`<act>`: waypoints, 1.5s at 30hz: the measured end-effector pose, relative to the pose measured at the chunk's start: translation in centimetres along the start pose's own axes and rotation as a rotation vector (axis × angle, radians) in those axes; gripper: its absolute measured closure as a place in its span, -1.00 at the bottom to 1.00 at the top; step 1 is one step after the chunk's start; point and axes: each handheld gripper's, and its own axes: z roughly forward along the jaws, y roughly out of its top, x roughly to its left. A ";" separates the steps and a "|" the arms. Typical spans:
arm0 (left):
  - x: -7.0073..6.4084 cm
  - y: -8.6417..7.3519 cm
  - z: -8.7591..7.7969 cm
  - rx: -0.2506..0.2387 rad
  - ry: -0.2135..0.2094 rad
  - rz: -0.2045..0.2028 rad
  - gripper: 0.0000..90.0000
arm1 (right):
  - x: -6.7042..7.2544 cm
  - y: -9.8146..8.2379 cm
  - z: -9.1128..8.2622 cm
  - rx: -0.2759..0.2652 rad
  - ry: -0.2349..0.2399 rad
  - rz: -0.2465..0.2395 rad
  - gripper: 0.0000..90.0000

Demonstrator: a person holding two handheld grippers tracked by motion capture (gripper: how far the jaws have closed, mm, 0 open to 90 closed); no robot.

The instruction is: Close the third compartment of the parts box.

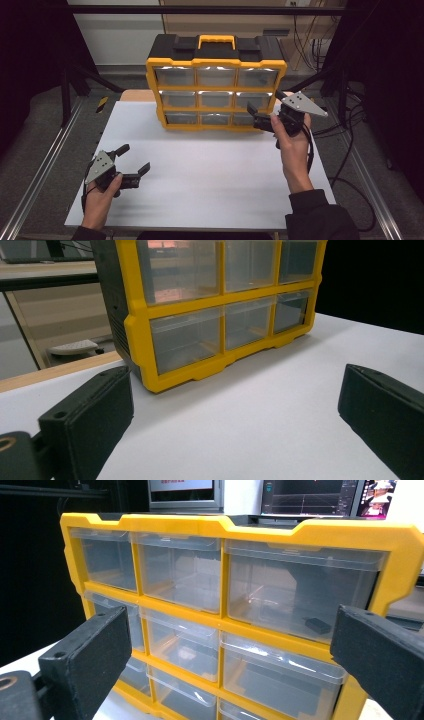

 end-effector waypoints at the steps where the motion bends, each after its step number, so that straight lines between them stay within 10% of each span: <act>1: 0.0 0.0 0.0 0.000 0.000 0.000 -0.98 | -0.1 0.0 -0.2 0.001 0.001 0.000 -0.92; 45: 0.4 -0.4 -2.5 0.018 0.065 -0.039 -0.97 | -2.6 -3.2 -7.7 -0.019 -0.038 -0.025 -0.92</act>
